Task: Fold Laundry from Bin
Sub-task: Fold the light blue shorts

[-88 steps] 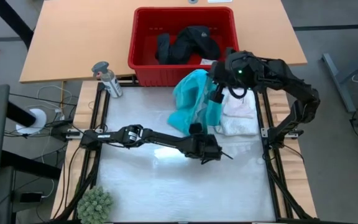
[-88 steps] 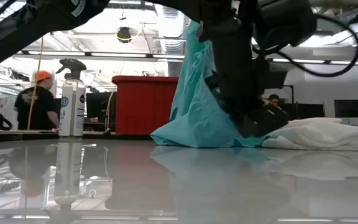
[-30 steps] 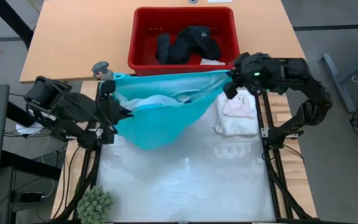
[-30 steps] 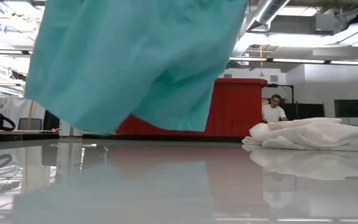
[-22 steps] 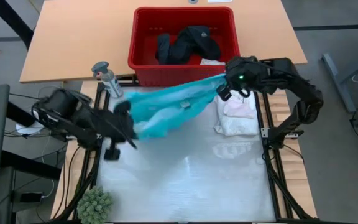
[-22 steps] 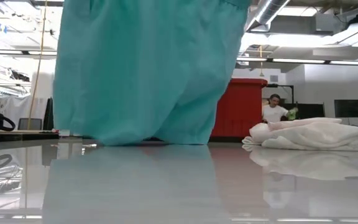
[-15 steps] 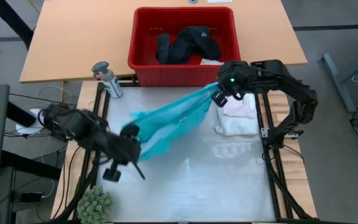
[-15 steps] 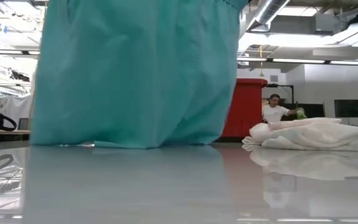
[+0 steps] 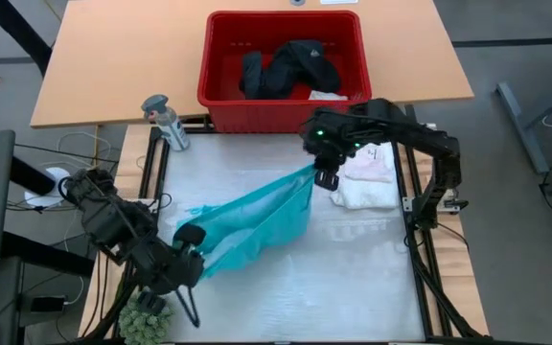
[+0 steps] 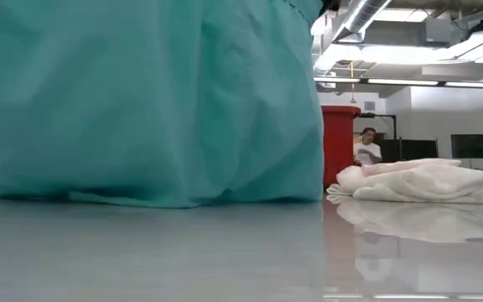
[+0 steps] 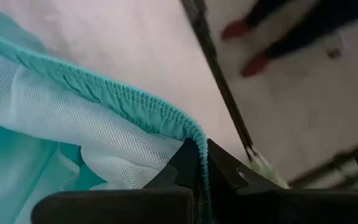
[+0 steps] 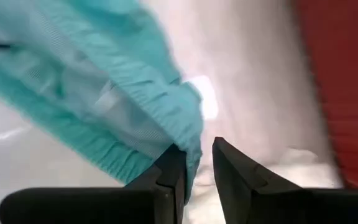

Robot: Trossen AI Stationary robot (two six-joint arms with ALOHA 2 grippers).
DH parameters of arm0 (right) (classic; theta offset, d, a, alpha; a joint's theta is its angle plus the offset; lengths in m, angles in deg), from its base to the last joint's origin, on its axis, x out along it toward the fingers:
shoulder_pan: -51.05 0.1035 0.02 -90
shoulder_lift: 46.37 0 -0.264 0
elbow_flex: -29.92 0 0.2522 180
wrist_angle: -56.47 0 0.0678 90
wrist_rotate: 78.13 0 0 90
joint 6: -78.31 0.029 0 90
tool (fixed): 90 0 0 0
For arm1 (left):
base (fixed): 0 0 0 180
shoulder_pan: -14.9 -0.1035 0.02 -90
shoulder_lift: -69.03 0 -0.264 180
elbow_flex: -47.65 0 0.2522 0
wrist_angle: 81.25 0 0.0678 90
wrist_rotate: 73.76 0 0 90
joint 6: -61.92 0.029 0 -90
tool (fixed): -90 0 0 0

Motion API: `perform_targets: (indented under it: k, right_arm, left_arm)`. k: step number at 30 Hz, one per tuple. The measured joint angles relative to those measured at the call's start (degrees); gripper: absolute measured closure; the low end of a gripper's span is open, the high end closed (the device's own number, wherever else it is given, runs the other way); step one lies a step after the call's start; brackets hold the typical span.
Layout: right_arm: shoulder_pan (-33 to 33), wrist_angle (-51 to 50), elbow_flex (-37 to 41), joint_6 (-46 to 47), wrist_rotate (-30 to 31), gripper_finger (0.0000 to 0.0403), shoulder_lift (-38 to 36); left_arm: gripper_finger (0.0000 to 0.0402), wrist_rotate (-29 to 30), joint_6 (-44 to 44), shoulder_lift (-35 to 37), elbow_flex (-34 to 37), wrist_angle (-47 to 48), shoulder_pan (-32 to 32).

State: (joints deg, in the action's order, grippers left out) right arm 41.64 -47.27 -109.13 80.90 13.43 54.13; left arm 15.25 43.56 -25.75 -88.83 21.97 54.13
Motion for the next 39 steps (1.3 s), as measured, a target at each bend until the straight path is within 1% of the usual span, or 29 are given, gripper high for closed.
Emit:
perform_targets:
  k: [2, 4, 7, 15, 17, 19, 22, 24, 28, 29, 32, 35, 39]
  right_arm:
    - [0.0, 0.0, 0.0, -2.5, -5.2, 0.0301, 1.4]
    - [0.0, 0.2, 0.0, -4.4, -7.8, 0.03, 3.0]
    - [0.7, 0.2, 0.0, -7.2, -8.3, 0.03, 4.9]
    - [0.7, 2.4, 0.0, -14.5, -9.1, 0.03, 5.9]
    - [0.7, 2.8, 0.0, -15.6, -10.2, 0.03, 5.8]
    - [0.7, 2.7, 0.0, -15.8, -15.1, 0.03, 5.3]
    - [1.8, 4.0, 0.2, -16.4, -25.1, 0.03, 5.1]
    - [3.4, 7.2, 1.2, -18.8, -28.5, 0.03, 5.1]
    - [5.9, 15.7, 5.3, -21.0, -28.6, 0.03, 5.1]
    - [6.5, 18.0, 6.9, -21.0, -27.6, 0.03, 5.1]
    - [8.1, 26.6, 14.2, -21.2, -24.5, 0.03, 5.0]
    - [9.0, 35.7, 21.9, -20.4, -23.2, 0.03, 5.4]
    - [9.2, 44.4, 28.7, -18.1, -21.7, 0.03, 5.2]
  left_arm:
    - [0.0401, -2.1, 3.7, 0.0, 0.0, 0.4, 0.5]
    - [0.0401, -4.3, 8.2, 0.0, 0.0, -0.6, 0.7]
    - [0.0401, -5.4, 10.8, 0.0, 0.0, -0.5, 0.7]
    - [0.0401, -6.3, 8.6, 0.0, -0.2, -0.3, 0.9]
    - [0.0401, -6.8, 8.5, 0.0, -0.2, 0.5, 1.0]
    - [0.0401, -7.0, 7.6, 0.0, -0.2, 0.5, 0.9]
    - [0.0401, -7.4, 6.2, 0.0, -0.2, 0.5, 0.9]
    - [0.0401, -7.4, 5.1, 0.0, -0.2, 0.5, 1.2]
    - [0.0401, -7.3, 4.0, 0.0, -0.2, 0.6, 2.4]
    - [0.0401, -7.2, 3.7, 0.0, -0.2, 0.6, 2.7]
    - [0.0401, -6.2, 2.6, 0.0, -0.2, 0.6, 3.4]
    - [0.0401, -6.0, 2.1, 0.0, -0.2, 0.6, 4.0]
    - [0.0401, -6.0, 1.0, 0.0, -0.2, 0.6, 4.0]
